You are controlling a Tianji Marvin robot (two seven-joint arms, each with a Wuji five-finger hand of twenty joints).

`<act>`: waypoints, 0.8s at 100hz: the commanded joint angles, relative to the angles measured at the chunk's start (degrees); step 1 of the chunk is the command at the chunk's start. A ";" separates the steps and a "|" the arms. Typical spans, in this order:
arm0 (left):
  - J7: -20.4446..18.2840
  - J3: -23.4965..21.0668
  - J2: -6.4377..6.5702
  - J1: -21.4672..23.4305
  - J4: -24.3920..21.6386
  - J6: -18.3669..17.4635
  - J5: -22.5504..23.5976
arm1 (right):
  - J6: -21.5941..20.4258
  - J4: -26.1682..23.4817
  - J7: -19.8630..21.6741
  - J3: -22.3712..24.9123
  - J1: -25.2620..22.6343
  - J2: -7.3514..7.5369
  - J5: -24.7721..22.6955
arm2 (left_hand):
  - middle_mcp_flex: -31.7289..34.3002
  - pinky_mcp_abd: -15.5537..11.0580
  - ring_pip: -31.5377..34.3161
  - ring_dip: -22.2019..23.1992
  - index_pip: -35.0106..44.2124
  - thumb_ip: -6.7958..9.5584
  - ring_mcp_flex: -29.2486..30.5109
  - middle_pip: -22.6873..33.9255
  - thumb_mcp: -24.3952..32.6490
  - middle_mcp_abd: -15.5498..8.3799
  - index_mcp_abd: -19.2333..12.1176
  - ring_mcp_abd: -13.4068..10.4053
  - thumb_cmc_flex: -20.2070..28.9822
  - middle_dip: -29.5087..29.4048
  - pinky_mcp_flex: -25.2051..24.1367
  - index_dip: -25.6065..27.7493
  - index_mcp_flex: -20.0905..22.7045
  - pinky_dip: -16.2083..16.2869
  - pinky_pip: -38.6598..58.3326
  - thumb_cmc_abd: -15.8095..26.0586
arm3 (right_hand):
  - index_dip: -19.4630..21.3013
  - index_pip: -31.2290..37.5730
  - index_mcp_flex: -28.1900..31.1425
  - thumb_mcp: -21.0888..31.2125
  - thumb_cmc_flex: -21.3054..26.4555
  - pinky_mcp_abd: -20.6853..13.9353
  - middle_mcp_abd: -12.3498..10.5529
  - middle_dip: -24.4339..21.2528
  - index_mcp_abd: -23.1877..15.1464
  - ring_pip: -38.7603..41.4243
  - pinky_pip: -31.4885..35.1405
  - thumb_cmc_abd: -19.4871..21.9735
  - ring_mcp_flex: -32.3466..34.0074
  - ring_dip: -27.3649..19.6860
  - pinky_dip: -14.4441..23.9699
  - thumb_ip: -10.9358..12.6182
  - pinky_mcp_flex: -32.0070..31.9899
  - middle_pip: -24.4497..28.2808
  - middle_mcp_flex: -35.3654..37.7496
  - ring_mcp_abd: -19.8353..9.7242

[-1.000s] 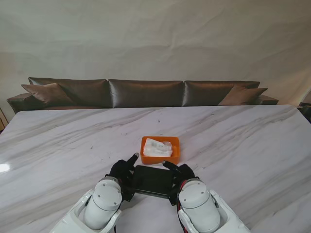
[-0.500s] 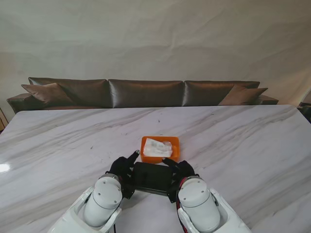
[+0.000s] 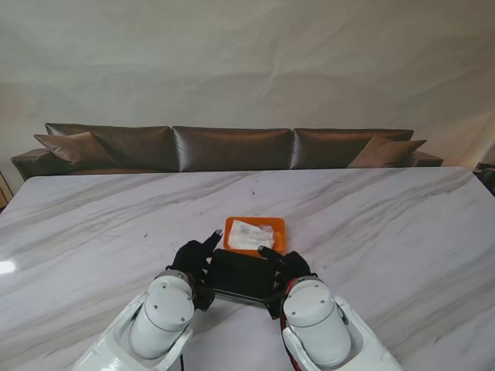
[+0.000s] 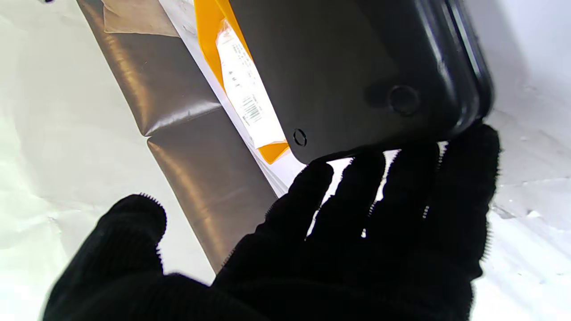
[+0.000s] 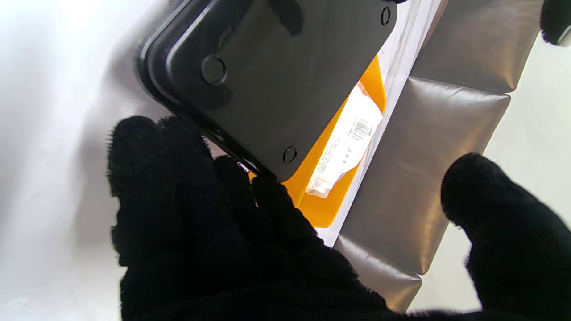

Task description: Refill a tissue box and feed the first sheet

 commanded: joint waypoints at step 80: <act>-1.26 2.00 -1.93 -4.99 0.13 1.35 -1.34 | 1.09 -0.92 3.35 0.40 4.45 -0.85 0.10 | 0.64 -2.49 0.66 0.08 4.33 1.62 -0.98 2.99 -0.38 -4.21 -5.16 1.19 -0.64 1.44 1.52 1.02 2.06 0.24 22.60 -0.99 | 0.93 3.19 2.11 1.17 -0.11 -5.40 -0.81 -0.34 -4.59 0.55 -0.04 0.34 0.81 -0.16 -0.77 0.44 1.39 0.01 1.55 -4.09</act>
